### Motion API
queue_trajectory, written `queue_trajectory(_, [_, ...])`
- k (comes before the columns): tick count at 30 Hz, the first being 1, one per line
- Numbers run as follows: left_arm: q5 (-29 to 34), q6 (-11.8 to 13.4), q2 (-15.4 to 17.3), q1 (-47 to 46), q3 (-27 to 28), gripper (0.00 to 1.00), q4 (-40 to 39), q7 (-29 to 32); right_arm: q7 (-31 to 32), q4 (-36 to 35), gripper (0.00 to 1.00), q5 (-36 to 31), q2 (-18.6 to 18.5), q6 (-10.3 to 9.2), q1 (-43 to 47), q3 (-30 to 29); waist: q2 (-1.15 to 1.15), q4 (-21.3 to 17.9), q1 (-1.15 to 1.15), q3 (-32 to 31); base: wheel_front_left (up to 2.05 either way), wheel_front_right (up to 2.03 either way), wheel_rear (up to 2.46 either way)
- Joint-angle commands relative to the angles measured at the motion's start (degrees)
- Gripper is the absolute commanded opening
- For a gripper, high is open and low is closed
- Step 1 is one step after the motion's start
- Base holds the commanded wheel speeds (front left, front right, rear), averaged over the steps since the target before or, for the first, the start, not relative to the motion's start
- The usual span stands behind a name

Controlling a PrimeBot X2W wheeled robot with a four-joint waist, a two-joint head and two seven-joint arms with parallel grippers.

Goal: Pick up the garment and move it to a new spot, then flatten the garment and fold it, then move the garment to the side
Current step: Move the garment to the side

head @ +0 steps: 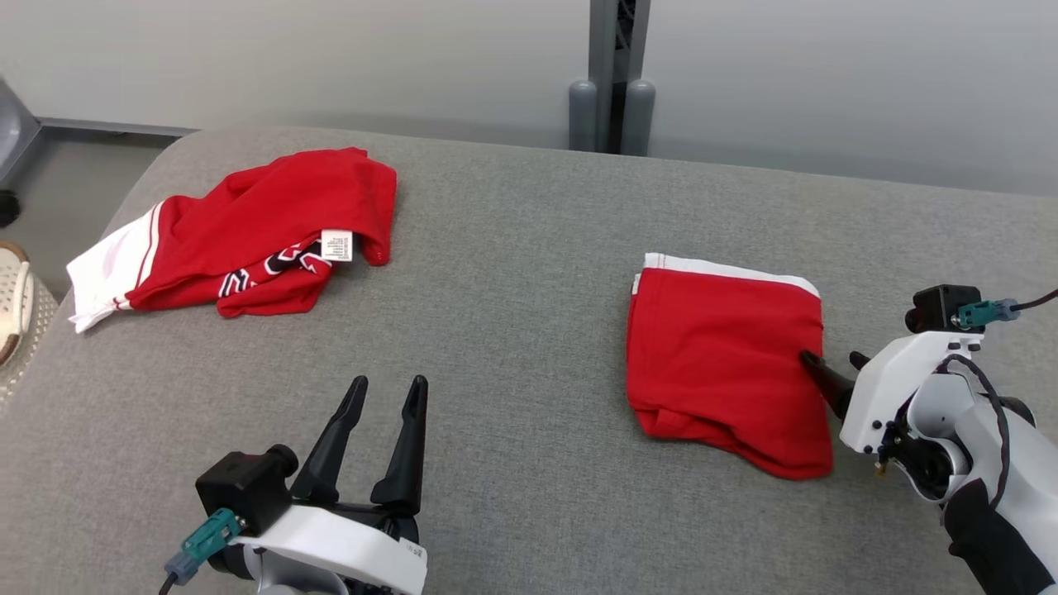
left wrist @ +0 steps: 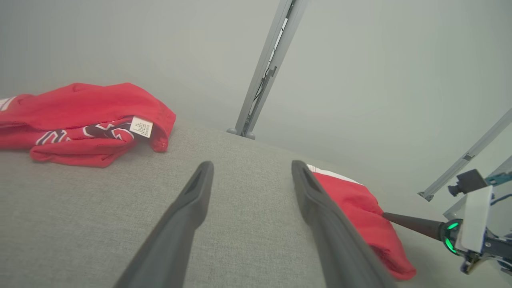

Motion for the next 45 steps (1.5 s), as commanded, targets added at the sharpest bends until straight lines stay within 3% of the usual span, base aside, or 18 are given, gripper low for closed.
queue_trajectory(1, [0.4, -0.3, 0.1, -1.1, 0.1, 1.00, 0.3, -0.4, 0.9, 0.9, 1.00, 0.7, -0.2, 0.01, -0.5, 0.1, 0.00, 1.2, 0.00, 0.8, 0.00, 0.00, 0.00])
queue_trajectory(11, [0.8, -1.1, -0.3, -1.5, 0.0, 1.00, 1.2, -0.5, 3.3, 5.3, 1.00, 3.5, 1.3, 0.01, -2.1, 0.6, 0.00, 2.6, 0.00, 2.0, 0.00, 0.00, 0.00])
queue_trajectory(12, [0.8, -1.2, -0.4, -1.6, -0.1, 1.00, 1.2, -0.5, 3.2, 5.5, 0.67, 3.5, 1.5, 0.01, -2.3, 0.8, 0.00, 2.6, 0.00, 2.1, 0.00, 0.00, 0.00])
queue_trajectory(13, [0.9, -1.2, -0.4, -1.7, -0.1, 1.00, 1.2, -0.5, 3.0, 5.7, 0.45, 3.7, 1.7, 0.01, -2.5, 1.0, 0.00, 2.6, 0.00, 2.2, 0.00, 0.00, 0.00])
queue_trajectory(16, [0.9, -1.1, -0.3, -1.9, -0.1, 1.00, 1.3, -0.5, 2.3, 6.1, 0.06, 3.5, 1.9, 0.01, -3.2, 1.9, 0.00, 2.4, 0.00, 2.3, 0.00, 0.00, 0.00])
queue_trajectory(17, [0.9, -1.1, -0.3, -1.9, -0.1, 1.00, 1.3, -0.5, 2.1, 6.1, 0.00, 3.3, 1.8, 0.01, -3.3, 2.2, 0.00, 2.3, 0.00, 2.4, 0.00, 0.00, 0.00])
queue_trajectory(25, [1.1, -0.6, 0.3, -1.6, 0.0, 1.00, 0.6, -0.3, -0.5, 4.8, 0.00, 1.7, 0.0, 0.00, -5.3, 5.6, 0.00, -1.5, 0.00, 2.5, 0.00, 0.00, 0.00])
queue_trajectory(45, [4.1, -0.5, 1.2, -7.1, -1.2, 1.00, -2.9, 1.4, -1.8, 2.0, 0.00, -1.8, -5.2, 0.01, -15.2, 9.9, 0.00, -20.2, 0.00, 9.5, 0.00, 0.00, 0.00])
